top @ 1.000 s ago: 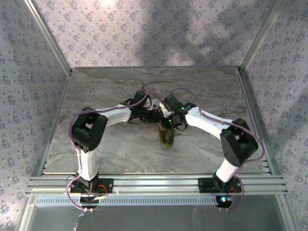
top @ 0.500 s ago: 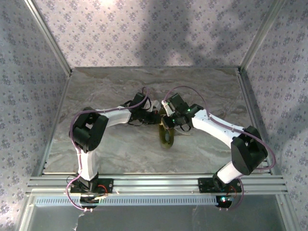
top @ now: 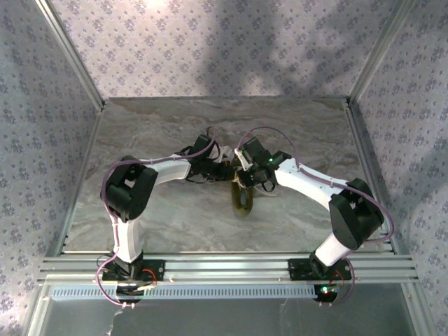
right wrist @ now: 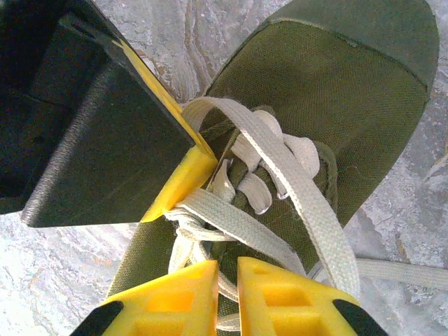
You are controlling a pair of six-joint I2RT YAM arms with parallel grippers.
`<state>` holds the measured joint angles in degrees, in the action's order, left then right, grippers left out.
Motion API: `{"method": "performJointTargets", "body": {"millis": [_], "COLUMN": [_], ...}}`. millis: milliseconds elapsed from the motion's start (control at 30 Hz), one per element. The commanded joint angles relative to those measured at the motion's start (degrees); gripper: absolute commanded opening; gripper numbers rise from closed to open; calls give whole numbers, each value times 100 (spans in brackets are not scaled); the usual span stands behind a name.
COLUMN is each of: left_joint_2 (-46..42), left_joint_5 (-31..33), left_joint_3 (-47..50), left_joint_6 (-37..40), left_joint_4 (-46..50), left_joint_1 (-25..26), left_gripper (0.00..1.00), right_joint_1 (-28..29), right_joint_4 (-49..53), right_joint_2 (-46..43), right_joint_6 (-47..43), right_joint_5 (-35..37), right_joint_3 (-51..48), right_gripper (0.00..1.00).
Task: Tie the shoes
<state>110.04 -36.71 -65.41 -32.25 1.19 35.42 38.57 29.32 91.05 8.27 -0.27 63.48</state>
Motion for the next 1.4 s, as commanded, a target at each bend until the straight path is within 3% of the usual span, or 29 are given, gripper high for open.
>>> {"method": "performJointTargets", "body": {"millis": [0, 1067, 1367], "left_joint_2": [-9, -1, -40], "left_joint_5": [-152, -144, -108], "left_joint_3": [-33, -77, -27], "left_joint_6": [13, 34, 35], "left_joint_4": [-119, -58, -66], "left_joint_1": [35, 36, 36], "left_gripper": [0, 0, 0], "right_joint_1": [62, 169, 185], "right_joint_4": [224, 261, 259], "right_joint_2": [115, 510, 518], "right_joint_6": [-150, -291, -282], "right_joint_5": [82, -82, 27], "right_joint_3": [59, 103, 113], "right_gripper": [18, 25, 13]}}
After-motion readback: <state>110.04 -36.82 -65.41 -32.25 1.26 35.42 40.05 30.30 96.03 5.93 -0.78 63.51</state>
